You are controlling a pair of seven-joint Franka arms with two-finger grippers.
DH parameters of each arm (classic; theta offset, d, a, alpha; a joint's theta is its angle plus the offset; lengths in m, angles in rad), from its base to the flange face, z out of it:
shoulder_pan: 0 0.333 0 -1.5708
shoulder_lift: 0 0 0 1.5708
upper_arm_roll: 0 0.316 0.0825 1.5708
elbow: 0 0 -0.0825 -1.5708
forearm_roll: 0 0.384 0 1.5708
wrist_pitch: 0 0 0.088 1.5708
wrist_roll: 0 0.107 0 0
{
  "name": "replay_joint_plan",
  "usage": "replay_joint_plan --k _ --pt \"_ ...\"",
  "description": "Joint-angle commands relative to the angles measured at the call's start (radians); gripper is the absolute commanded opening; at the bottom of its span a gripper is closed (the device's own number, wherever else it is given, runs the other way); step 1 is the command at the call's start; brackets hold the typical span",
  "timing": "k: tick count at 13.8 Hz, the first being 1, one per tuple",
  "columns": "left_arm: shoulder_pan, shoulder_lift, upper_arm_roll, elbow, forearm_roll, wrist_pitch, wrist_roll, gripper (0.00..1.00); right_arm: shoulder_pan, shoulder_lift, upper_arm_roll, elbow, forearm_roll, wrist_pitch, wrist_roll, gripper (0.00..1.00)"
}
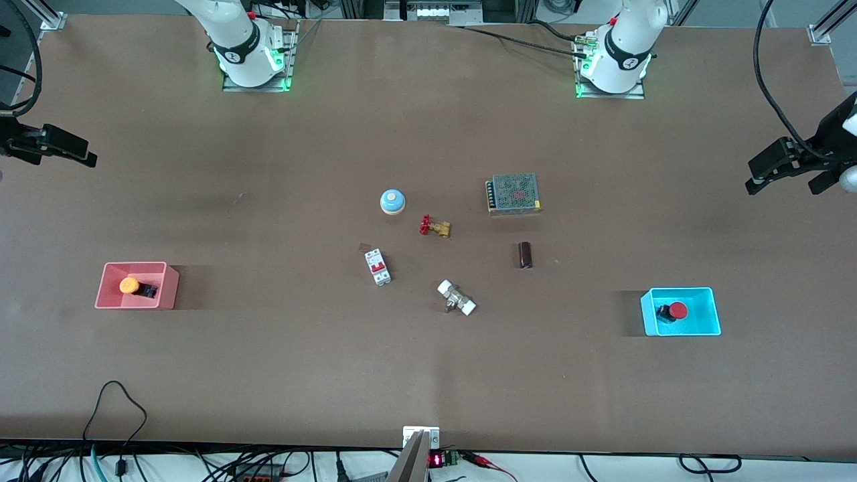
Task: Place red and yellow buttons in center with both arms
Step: 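Move the right gripper over the pink tray while the left gripper reaches the cyan tray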
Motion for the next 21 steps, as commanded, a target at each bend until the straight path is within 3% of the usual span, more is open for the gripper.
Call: replay_joint_plan --k 1,4,7,15,17,21 --pt "0.002 -0.011 -0.001 -0.015 0.005 0.007 -0.007 1.00 -0.006 -0.028 0.007 -0.028 -0.011 -0.004 0.003 1.00" --pt "-0.004 0.012 -0.001 -0.015 0.007 0.011 0.001 1.00 -0.006 -0.014 0.007 -0.028 -0.013 0.005 0.011 1.00" --pt "-0.007 0.102 -0.001 -0.014 0.018 0.019 0.002 1.00 -0.037 0.084 0.005 -0.028 -0.013 0.069 0.003 1.00" --pt "0.003 0.369 0.014 0.000 0.057 0.283 0.019 1.00 -0.101 0.412 0.005 -0.018 -0.059 0.474 -0.104 1.00" --pt "0.003 0.430 0.014 0.000 0.116 0.333 0.021 1.00 -0.109 0.484 0.005 -0.018 -0.057 0.563 -0.130 1.00" --pt "0.005 0.559 0.016 0.000 0.111 0.438 0.016 1.00 -0.141 0.589 0.007 -0.019 -0.045 0.700 -0.213 1.00"
